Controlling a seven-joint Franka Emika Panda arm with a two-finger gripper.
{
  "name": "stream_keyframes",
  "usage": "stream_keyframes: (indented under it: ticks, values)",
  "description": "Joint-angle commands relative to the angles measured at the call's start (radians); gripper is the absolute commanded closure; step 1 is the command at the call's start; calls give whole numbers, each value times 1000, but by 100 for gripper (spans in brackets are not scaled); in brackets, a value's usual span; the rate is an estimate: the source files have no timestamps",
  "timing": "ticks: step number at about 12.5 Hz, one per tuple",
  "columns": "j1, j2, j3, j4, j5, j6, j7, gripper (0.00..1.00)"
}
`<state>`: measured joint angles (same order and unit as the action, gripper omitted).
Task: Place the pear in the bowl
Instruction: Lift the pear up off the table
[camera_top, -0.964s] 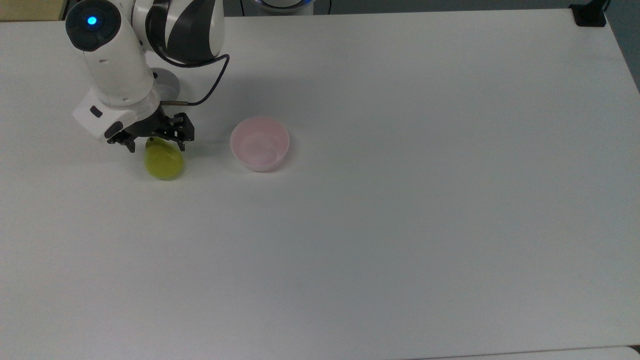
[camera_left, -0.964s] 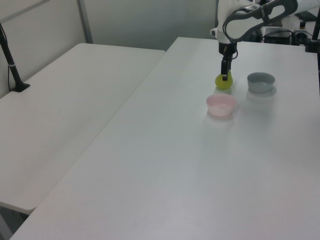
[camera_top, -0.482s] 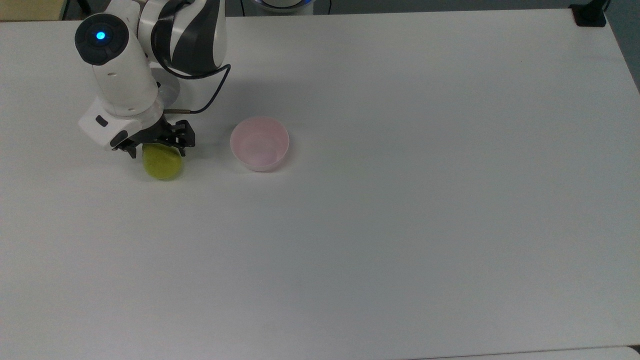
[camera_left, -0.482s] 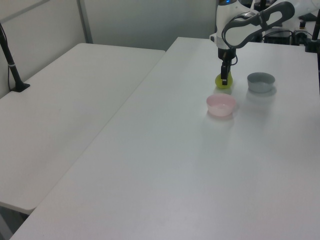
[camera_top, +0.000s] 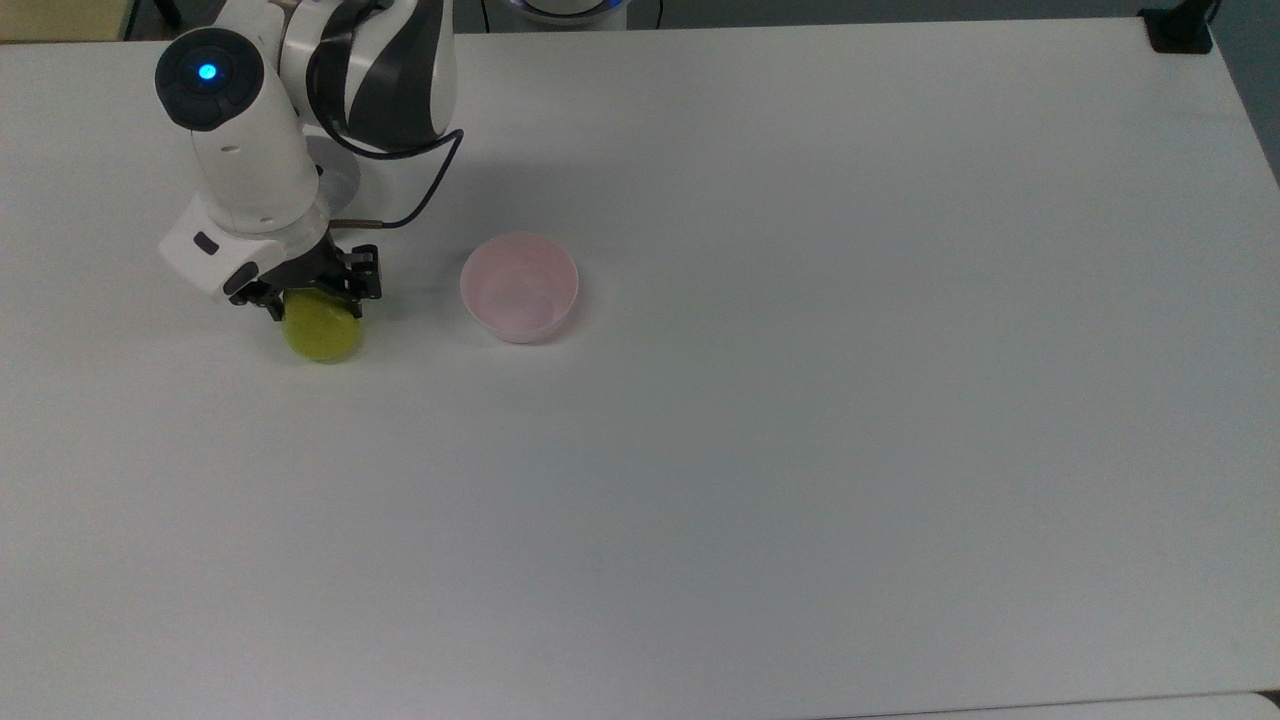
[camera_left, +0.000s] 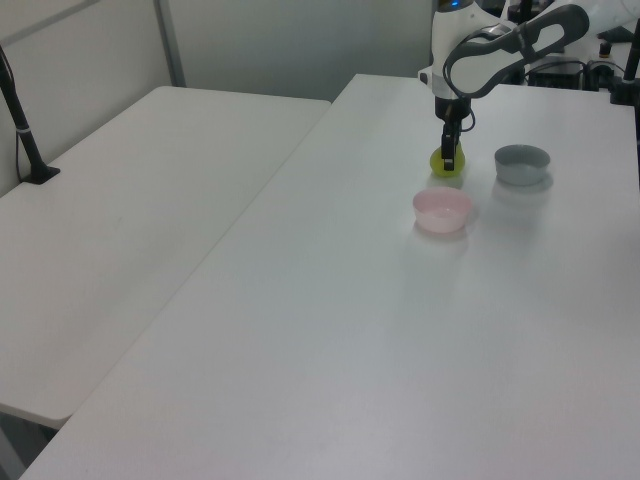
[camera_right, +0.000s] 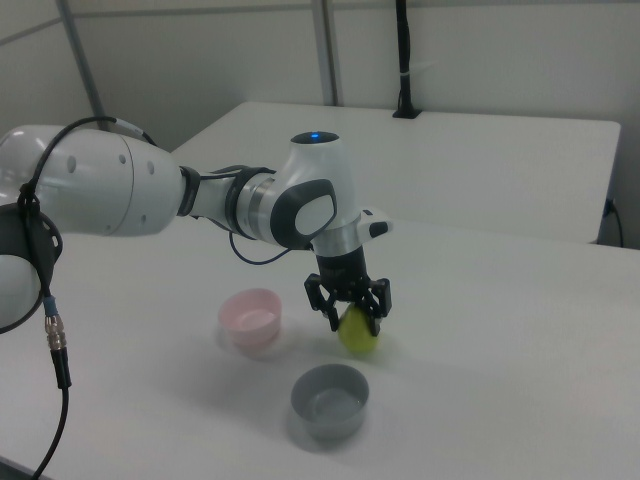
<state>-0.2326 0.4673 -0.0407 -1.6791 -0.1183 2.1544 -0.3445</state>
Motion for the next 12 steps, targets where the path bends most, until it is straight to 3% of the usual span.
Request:
stream_keyframes:
  ticks: [1,5,12]
  values:
    - [2,14,-1,-21,-14,39,-8,54]
    - [4,-30,8,-8,-11,-29,-2,56]
    - [13,-183,13,131,6,-263,-1,56]
